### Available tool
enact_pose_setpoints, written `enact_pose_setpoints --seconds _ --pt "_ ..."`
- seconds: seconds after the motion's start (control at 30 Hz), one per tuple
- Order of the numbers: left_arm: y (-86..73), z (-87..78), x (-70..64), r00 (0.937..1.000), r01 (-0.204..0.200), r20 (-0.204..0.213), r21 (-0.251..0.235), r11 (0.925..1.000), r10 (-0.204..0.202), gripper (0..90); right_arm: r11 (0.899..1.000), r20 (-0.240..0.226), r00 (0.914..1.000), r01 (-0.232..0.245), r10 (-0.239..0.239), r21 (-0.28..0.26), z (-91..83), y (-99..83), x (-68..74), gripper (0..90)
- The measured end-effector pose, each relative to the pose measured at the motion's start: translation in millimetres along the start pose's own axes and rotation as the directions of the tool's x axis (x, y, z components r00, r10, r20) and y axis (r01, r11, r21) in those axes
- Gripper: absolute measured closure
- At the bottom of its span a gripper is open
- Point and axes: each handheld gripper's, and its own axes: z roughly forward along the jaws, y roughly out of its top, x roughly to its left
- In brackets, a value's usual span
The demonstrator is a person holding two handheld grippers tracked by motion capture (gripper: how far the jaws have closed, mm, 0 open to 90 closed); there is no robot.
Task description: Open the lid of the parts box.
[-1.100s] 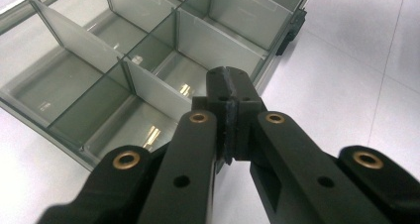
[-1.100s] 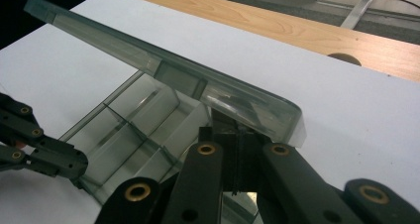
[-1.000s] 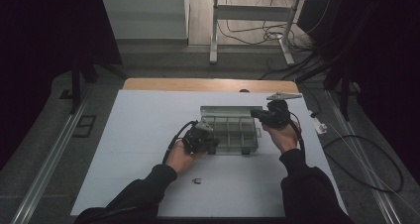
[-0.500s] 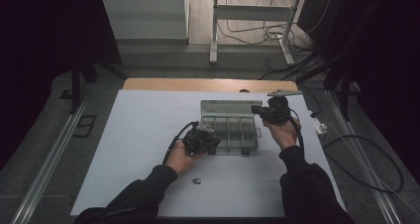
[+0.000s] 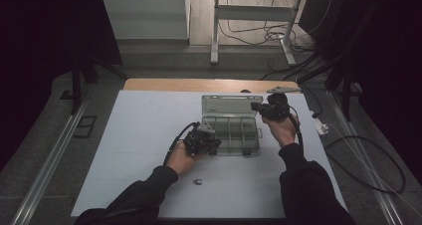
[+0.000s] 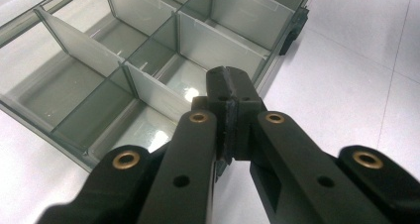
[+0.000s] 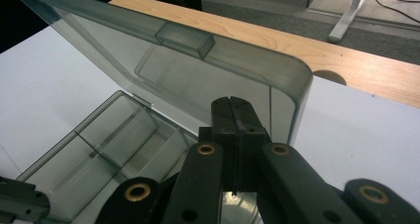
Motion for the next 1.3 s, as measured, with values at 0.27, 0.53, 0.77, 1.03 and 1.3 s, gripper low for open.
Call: enact_pose_setpoints --seconds 0.27,0.53,0.77,1.03,1.3 --pt "0.0 0.0 0.2 1.0000 -0.001 0.001 0.000 1.0000 0.001 89.3 1.000 0.008 1.0000 -0.004 0.004 -0.003 3.8 3.3 -4.3 88.6" --pt "-0.1 0.0 0.2 1.0000 -0.003 0.001 0.001 1.0000 0.003 89.3 1.000 0.011 0.9999 -0.006 0.007 -0.007 7.5 7.5 -7.1 88.7" --pt "-0.1 0.0 0.0 1.0000 -0.005 0.000 0.001 1.0000 0.005 89.4 1.000 0.018 0.9998 -0.006 0.006 -0.007 11.2 8.8 -9.2 88.6" --pt "-0.5 0.5 -1.8 0.9998 -0.016 -0.014 -0.004 0.9999 0.016 89.4 1.000 0.029 0.9995 -0.014 0.014 -0.001 17.0 9.5 -14.1 88.6" --pt "-0.6 0.6 -1.6 0.9998 -0.016 -0.014 -0.006 0.9999 0.016 89.4 1.000 0.036 0.9993 -0.013 0.013 0.007 23.5 11.2 -16.1 88.6"
